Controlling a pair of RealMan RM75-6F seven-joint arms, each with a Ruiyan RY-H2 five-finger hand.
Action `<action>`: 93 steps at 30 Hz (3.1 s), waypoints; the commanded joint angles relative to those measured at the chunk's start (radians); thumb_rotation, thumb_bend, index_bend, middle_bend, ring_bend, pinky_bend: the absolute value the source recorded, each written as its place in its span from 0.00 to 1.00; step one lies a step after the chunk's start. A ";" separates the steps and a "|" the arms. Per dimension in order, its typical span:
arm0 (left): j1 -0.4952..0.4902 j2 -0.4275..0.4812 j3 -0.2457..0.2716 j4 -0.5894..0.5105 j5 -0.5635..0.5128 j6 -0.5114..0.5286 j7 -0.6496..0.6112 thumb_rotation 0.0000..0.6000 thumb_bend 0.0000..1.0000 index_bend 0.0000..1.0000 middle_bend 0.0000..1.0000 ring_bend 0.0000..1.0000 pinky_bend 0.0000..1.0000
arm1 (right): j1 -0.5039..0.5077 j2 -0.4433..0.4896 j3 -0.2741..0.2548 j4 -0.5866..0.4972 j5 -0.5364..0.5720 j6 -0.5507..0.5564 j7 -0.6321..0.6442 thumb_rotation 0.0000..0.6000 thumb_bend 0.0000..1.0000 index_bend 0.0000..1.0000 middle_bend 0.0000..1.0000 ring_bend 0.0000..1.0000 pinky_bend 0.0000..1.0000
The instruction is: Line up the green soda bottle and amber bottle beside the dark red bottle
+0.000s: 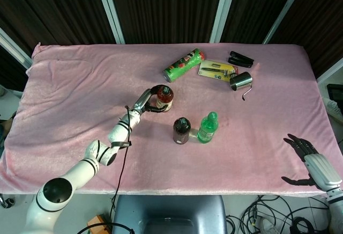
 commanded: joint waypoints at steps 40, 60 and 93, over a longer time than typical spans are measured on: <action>0.385 0.433 0.130 -0.855 0.027 0.397 0.323 1.00 0.32 0.49 0.55 0.26 0.26 | 0.023 -0.004 -0.009 -0.059 -0.034 -0.040 -0.082 1.00 0.25 0.00 0.00 0.00 0.10; 0.331 0.299 0.100 -0.769 0.000 0.301 0.388 1.00 0.32 0.45 0.52 0.24 0.24 | 0.024 -0.003 -0.017 -0.047 -0.039 -0.040 -0.065 1.00 0.25 0.00 0.00 0.00 0.10; 0.323 0.308 0.112 -0.756 0.042 0.264 0.363 1.00 0.31 0.00 0.00 0.00 0.03 | 0.025 0.000 -0.018 -0.053 -0.035 -0.047 -0.073 1.00 0.25 0.00 0.00 0.00 0.10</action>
